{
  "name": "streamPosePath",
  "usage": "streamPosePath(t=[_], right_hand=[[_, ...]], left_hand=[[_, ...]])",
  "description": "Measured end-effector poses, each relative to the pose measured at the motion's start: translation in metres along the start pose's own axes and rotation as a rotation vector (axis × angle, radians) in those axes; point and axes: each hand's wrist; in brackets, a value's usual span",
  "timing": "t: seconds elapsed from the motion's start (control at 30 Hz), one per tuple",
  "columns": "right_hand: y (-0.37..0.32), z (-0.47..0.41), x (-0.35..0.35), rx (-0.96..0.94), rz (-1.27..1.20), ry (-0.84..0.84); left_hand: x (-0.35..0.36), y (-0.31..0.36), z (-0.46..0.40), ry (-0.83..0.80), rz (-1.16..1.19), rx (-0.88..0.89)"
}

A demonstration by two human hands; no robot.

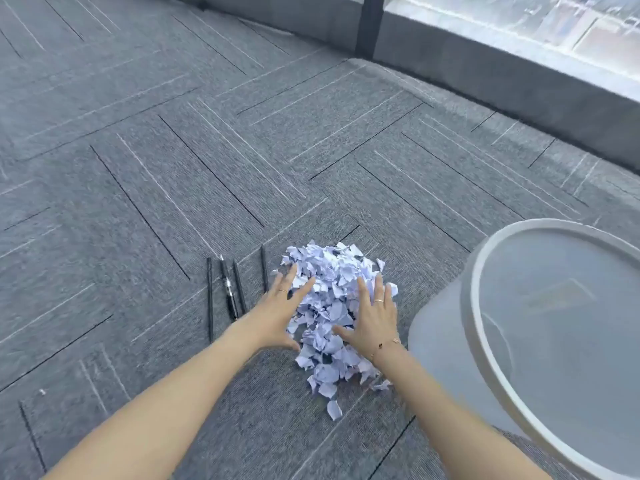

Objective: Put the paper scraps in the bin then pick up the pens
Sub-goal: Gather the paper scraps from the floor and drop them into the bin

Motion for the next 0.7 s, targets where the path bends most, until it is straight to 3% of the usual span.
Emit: streamPosePath(t=[0.13,0.4,0.57,0.7], right_hand=[[0.014,-0.023,-0.003,-0.066,0.132,0.105],[0.015,-0.022,0.006,-0.147,0.092,0.003],[0.019,0.002,0.025,-0.207,0.161,0.121],[0.022,0.0,0.018,-0.18,0.137,0.202]], left_hand=[[-0.003,-0.006,-0.024,0.055,-0.084,0.012],[0.012,0.006,-0.045,0.091,-0.236,0.007],[0.035,0.012,-0.027,0.275,-0.308,-0.006],[0.023,0.004,-0.028,0.373,-0.208,-0.004]])
Point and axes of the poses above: each hand's wrist, its own z-axis away from the middle knuckle, its own x-axis out of the palm, y = z × x, and after that the axes turned 12 degrees about -y, right-handed
